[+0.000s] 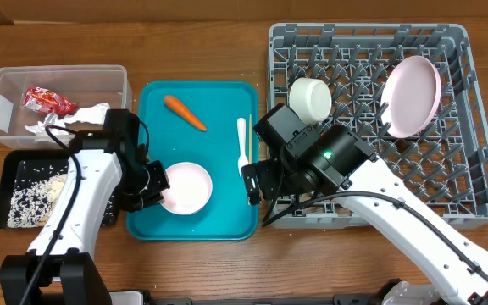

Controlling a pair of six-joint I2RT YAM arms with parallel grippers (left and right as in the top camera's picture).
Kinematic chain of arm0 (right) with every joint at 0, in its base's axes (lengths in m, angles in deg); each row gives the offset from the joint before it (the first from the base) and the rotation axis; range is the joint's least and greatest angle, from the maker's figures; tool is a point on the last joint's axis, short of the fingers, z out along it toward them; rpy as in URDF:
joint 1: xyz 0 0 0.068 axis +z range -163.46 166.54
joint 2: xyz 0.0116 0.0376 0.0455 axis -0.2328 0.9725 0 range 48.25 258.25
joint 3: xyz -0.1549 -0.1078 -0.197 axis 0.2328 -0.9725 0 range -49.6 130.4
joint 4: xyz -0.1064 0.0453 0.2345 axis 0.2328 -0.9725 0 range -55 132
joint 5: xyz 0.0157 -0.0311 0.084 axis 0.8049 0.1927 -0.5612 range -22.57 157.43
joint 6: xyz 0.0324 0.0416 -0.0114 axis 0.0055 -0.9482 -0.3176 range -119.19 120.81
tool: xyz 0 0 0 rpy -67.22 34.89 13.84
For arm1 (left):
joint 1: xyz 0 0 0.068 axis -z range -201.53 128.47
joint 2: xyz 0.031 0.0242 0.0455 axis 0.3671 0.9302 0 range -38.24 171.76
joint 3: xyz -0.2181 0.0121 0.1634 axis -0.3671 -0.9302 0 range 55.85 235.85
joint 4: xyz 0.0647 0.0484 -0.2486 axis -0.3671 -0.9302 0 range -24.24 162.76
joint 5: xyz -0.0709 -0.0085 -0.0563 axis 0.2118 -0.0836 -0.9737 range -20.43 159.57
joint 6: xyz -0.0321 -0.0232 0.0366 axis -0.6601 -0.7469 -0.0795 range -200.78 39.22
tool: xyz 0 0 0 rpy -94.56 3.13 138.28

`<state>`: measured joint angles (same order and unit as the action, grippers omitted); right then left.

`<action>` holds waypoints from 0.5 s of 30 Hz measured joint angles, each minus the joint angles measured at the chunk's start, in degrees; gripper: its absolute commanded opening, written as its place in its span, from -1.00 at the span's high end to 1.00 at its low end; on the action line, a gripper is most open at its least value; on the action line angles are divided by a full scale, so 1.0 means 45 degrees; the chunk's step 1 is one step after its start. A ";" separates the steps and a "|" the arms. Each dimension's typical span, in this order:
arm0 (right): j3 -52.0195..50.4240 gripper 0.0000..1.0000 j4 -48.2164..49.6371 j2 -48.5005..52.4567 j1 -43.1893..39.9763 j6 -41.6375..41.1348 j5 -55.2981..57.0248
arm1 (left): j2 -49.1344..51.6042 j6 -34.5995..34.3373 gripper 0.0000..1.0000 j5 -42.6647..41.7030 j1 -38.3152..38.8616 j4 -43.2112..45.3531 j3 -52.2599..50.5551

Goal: Sort waste into correct bins and load items into the dishwasher rack
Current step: 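Grasp the pink bowl with the left gripper and lift it, then grasp the pink bowl's right rim with the right gripper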

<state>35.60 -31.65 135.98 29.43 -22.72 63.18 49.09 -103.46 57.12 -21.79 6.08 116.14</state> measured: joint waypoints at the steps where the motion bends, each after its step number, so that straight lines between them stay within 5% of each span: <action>1: 0.0000 -1.00 0.0107 0.0000 0.0000 -0.0078 0.0005 | 0.0000 0.0068 0.92 -0.0146 0.0000 0.0005 0.0010; 15: 0.0000 -0.85 0.0894 0.0000 0.0000 -0.1399 0.0005 | -0.0452 0.0058 0.92 -0.1098 0.2560 -0.0029 0.1302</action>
<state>35.60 -27.63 135.98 29.43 -29.02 63.20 47.06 -103.19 52.18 -10.27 5.95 122.00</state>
